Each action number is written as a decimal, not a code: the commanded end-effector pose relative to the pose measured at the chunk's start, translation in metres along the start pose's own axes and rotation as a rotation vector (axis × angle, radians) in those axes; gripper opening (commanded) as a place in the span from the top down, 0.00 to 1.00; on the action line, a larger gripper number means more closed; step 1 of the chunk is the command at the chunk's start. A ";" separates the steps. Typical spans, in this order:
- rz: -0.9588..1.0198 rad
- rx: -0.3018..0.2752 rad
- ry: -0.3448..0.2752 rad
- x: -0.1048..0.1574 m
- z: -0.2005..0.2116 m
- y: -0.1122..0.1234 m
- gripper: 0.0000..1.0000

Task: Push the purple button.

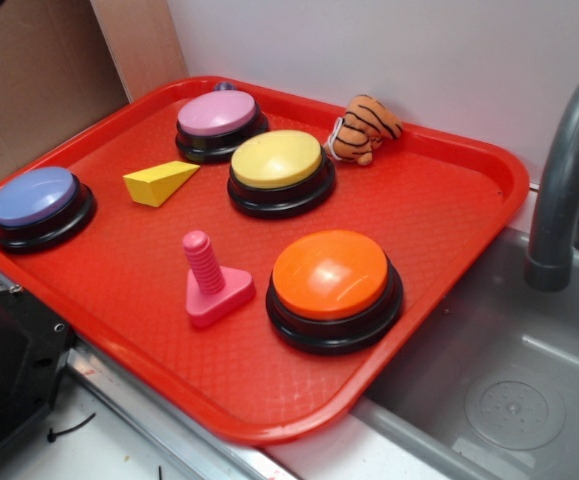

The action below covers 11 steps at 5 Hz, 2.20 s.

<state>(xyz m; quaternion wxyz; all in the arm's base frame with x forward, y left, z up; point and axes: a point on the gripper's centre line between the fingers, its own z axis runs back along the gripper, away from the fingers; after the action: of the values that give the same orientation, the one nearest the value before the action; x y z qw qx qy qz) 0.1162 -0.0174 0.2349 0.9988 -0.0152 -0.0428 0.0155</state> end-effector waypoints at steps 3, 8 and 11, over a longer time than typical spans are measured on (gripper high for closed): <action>0.493 0.108 0.196 0.055 -0.097 0.112 0.00; 0.620 0.103 0.140 -0.017 -0.196 0.143 0.00; 0.510 0.106 0.097 0.022 -0.133 0.139 0.00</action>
<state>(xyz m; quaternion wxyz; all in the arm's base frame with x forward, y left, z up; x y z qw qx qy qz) 0.1481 0.1053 0.0904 0.9615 0.0187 0.0349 0.2721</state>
